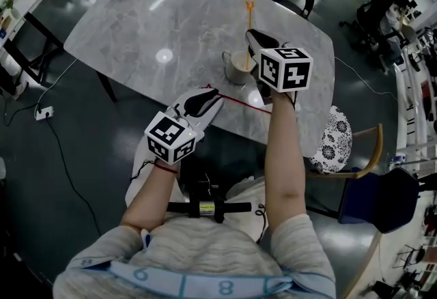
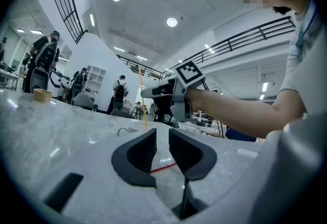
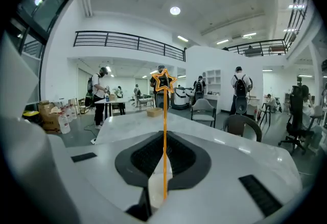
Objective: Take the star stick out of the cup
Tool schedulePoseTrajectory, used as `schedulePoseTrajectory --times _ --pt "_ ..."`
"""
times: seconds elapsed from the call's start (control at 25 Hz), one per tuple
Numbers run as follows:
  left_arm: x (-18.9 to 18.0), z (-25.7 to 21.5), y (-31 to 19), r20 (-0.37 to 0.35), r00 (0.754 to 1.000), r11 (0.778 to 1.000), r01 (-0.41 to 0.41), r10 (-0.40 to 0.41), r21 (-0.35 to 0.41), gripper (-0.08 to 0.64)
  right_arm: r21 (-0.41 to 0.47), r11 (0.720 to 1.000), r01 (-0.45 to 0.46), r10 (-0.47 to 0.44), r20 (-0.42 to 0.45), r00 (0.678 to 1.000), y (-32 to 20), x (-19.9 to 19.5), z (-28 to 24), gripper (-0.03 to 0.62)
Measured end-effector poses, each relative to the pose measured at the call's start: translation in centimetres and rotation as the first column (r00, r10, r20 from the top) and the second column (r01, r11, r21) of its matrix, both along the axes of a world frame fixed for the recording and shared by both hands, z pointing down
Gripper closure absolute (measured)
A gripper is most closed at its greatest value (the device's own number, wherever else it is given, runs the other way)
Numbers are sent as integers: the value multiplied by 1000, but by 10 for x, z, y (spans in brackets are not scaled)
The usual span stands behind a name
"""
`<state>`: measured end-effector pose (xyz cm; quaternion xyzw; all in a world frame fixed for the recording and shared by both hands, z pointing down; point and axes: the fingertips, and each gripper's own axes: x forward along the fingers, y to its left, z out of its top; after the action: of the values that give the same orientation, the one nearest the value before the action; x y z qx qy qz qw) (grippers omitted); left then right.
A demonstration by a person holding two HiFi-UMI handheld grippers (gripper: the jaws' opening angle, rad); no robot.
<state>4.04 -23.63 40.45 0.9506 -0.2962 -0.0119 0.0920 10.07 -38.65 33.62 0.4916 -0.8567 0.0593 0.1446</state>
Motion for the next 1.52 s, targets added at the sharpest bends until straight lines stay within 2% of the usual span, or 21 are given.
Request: schedulePoseTrajectory --times 0.16,0.32,0.48,0.64,0.76,0.96,1.24,1.4,1.52 --pt "1 -1 3 2 1000 1000 -1 1 3 491 86 996 12 -12 -5 1000 23 6 -33 571" --pt "3 -4 6 4 1000 1000 -5 5 9 491 121 992 26 -21 -40 999 45 9 -49 571" --pt "4 -7 7 7 1000 1000 -4 4 13 491 93 995 47 -35 -128 991 61 10 -40 571" --pt "5 -6 9 14 1000 1000 -6 6 11 491 16 994 104 -98 -205 974 74 6 -8 571" --pt "7 -5 11 22 1000 1000 -11 11 11 491 -32 992 120 -124 -321 939 79 5 23 571" --pt "7 -4 12 28 1000 1000 -10 10 13 491 -97 979 177 -202 -476 856 86 -2 64 571" --pt "3 -5 10 29 1000 1000 -6 5 10 491 -180 954 239 -299 -599 743 91 -16 106 571" --pt "2 -4 10 26 1000 1000 -4 3 9 491 -220 947 236 -322 -619 717 93 -16 125 571" --pt "1 -4 9 24 1000 1000 0 0 7 491 -234 944 233 -329 -607 723 92 -15 131 571"
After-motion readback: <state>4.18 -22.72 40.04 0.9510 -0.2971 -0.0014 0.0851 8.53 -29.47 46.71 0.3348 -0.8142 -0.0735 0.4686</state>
